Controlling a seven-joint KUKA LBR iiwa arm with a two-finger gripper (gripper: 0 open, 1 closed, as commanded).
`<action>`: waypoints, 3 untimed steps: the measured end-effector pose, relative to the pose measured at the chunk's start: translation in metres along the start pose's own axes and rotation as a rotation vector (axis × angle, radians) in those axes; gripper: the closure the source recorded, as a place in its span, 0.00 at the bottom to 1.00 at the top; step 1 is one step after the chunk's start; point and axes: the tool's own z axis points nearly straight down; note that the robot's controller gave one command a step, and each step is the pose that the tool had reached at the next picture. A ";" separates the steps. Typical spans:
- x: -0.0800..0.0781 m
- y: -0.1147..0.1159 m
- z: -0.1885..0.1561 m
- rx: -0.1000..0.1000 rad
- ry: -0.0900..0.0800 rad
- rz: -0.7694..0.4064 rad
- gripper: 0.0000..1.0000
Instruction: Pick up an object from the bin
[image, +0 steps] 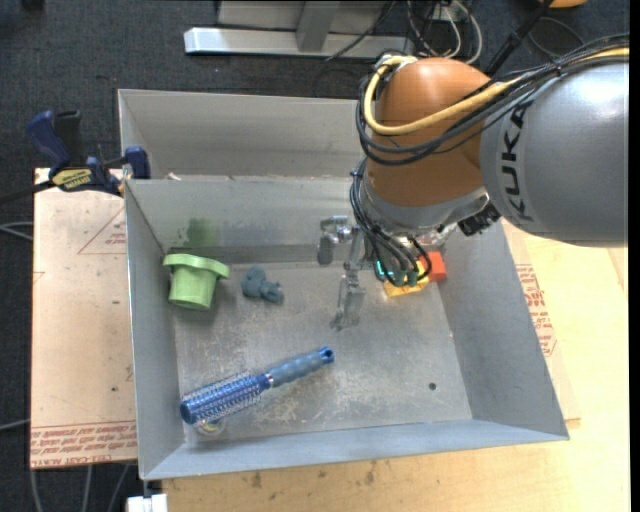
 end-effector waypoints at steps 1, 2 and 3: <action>0.078 0.052 0.089 0.000 0.004 -0.122 0.00; 0.072 0.081 0.176 0.000 0.000 -0.048 0.00; 0.069 0.080 0.172 -0.001 -0.007 -0.043 1.00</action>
Offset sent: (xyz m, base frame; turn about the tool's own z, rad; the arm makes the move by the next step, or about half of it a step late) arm -0.0745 0.0489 -0.0843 -0.1142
